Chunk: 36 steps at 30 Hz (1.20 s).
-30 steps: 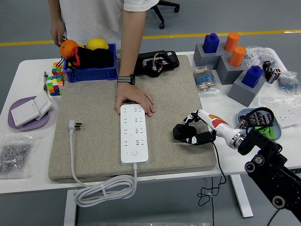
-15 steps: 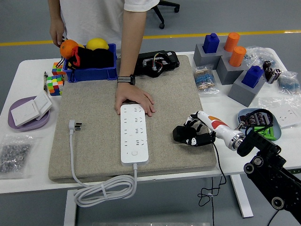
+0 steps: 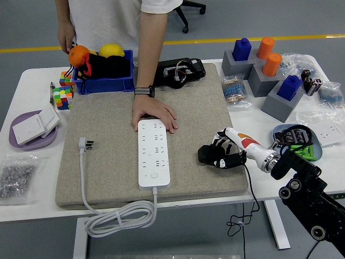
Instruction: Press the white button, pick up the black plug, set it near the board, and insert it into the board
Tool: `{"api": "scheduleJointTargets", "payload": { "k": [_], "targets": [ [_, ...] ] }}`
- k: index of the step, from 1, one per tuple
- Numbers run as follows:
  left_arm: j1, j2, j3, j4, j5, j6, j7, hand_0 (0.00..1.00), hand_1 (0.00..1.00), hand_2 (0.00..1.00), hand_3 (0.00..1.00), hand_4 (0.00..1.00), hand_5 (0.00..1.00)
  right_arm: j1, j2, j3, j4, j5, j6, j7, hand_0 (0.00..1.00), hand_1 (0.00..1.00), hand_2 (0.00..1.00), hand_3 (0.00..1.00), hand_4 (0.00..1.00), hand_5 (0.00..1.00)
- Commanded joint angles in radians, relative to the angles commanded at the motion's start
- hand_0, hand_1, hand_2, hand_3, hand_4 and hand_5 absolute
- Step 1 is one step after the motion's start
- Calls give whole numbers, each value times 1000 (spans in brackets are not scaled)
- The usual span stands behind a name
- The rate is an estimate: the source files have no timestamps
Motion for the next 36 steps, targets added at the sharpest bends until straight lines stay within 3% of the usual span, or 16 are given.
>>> {"api": "scheduleJointTargets", "payload": {
  "k": [3,4,12,20,27,36],
  "targets": [
    [1,0,-2,0,1,0,1,787,738,706,767,547,459,-1,-1,-5,2,3,-9,14,316,474,488,427,887,2],
    [1,0,-2,0,2,0,1,787,738,705,767,547,461,-1,-2,-6,3,4,-11,18,330,431,430,423,810,2],
    [2,1,0,0,6,-1,2,787,737,706,767,547,461,-4,-8,-15,36,6,-25,39,292,407,404,427,797,2],
    [4,3,0,0,11,-3,3,787,738,706,767,547,462,13,-17,-43,143,31,-18,20,290,416,406,436,795,2],
    [2,5,-4,0,9,-2,3,787,738,706,767,546,462,94,-31,-129,194,95,4,-17,287,409,400,436,793,2],
    [1,8,-2,0,-5,0,3,787,737,706,768,547,463,194,-25,-272,152,156,31,-43,290,411,401,436,795,2]
  ]
}}
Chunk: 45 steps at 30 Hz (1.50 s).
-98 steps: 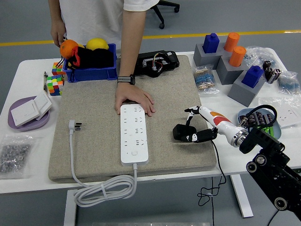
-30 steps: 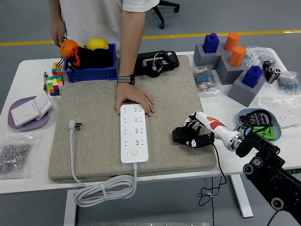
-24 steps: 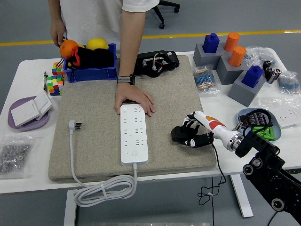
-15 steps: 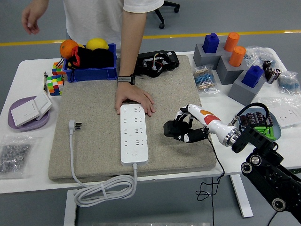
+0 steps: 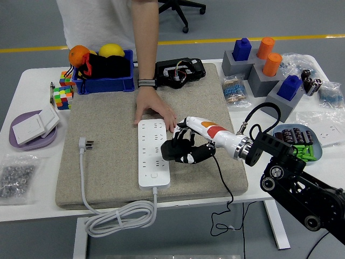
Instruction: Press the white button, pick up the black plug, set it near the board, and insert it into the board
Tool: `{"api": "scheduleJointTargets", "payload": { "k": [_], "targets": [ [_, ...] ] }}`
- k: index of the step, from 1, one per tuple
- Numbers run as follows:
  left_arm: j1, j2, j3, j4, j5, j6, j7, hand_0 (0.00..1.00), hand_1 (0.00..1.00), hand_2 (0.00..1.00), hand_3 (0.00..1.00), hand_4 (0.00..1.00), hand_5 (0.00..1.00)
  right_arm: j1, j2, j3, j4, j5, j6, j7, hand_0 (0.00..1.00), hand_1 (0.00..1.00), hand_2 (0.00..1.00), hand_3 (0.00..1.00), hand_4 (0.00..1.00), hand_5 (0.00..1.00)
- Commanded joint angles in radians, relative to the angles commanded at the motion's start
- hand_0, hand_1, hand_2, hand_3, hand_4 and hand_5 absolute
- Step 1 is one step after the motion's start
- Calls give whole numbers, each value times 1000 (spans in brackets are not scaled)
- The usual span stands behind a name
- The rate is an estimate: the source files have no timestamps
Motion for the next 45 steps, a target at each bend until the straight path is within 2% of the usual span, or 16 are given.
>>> {"api": "scheduleJointTargets", "payload": {
  "k": [5,16,30,45],
  "targets": [
    [-2,3,0,0,0,0,0,787,738,706,769,547,465,52,15,-54,-57,9,2,2,290,411,403,440,796,2],
    [-2,5,2,0,-1,-1,1,787,738,705,769,547,465,102,59,-88,-142,8,-1,9,294,411,404,441,797,2],
    [1,6,0,0,6,-1,2,787,738,706,769,548,467,114,82,-102,-169,-1,-12,17,291,410,401,437,794,2],
    [2,6,-4,0,14,-2,2,787,738,706,768,547,466,119,73,-121,-182,0,-6,13,289,408,399,437,795,2]
  ]
}}
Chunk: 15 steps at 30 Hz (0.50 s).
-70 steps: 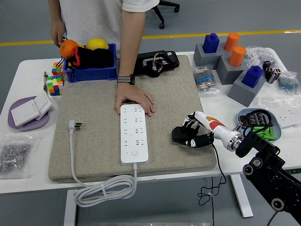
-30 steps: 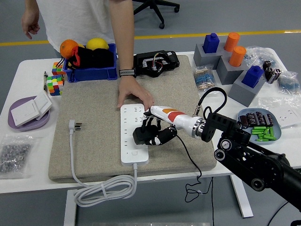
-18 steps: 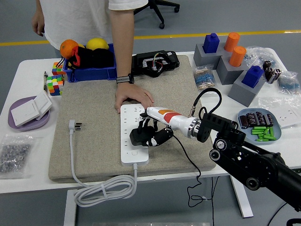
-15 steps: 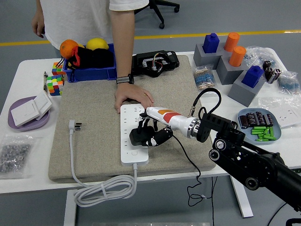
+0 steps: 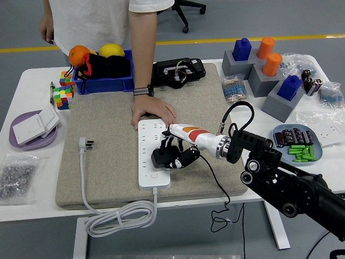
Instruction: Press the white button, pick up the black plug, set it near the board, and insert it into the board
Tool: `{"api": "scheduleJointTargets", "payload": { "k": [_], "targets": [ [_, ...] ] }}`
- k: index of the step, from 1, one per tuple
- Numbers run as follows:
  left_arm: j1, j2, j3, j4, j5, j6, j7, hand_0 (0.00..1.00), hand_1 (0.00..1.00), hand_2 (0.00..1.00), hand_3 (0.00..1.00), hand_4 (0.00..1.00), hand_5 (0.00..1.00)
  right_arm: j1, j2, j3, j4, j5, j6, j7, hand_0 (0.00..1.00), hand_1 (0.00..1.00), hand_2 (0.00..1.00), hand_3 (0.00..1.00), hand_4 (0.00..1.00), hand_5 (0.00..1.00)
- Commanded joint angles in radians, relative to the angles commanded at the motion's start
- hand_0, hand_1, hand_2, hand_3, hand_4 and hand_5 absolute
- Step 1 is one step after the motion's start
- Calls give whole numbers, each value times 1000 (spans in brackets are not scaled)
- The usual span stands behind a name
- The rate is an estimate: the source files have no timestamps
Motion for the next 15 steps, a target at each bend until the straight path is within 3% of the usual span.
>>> {"api": "scheduleJointTargets", "payload": {
  "k": [15],
  "targets": [
    [-1,-1,0,0,-9,3,0,787,738,706,768,545,468,9,12,-18,-20,-3,-8,7,281,405,399,439,794,2]
  ]
}}
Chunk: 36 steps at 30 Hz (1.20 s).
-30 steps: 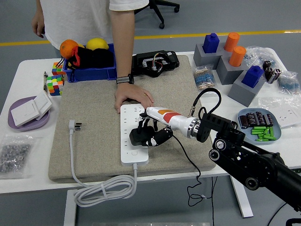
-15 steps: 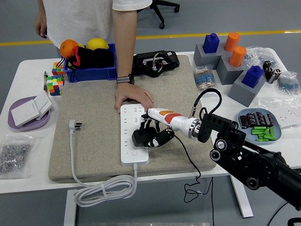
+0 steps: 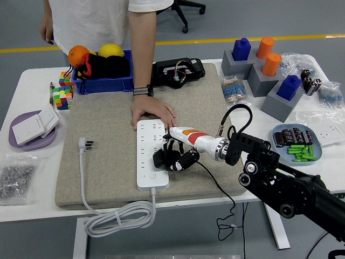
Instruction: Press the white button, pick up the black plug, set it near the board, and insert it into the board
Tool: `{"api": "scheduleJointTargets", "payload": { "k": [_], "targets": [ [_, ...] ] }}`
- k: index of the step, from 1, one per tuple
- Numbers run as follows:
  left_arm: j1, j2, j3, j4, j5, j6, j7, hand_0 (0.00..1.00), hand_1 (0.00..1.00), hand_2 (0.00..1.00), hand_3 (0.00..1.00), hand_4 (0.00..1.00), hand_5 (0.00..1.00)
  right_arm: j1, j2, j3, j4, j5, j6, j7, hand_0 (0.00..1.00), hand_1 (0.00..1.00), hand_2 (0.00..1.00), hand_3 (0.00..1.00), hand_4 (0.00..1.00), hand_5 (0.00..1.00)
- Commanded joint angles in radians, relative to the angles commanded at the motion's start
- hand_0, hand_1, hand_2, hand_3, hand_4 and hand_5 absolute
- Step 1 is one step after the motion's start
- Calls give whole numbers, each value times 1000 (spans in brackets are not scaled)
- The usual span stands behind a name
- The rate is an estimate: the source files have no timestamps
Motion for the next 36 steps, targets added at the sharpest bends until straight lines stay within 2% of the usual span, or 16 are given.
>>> {"api": "scheduleJointTargets", "payload": {
  "k": [14,25,36],
  "targets": [
    [-1,2,-2,0,4,-1,1,787,738,705,768,543,467,26,2,-12,17,0,-7,12,278,403,397,434,792,2],
    [2,2,-6,0,-2,1,1,787,738,704,767,542,467,36,-45,-23,61,-10,26,-16,271,402,397,437,792,2],
    [0,4,-6,0,1,1,1,787,737,704,767,542,465,50,-49,-60,76,-28,34,-36,269,401,395,437,791,2]
  ]
}}
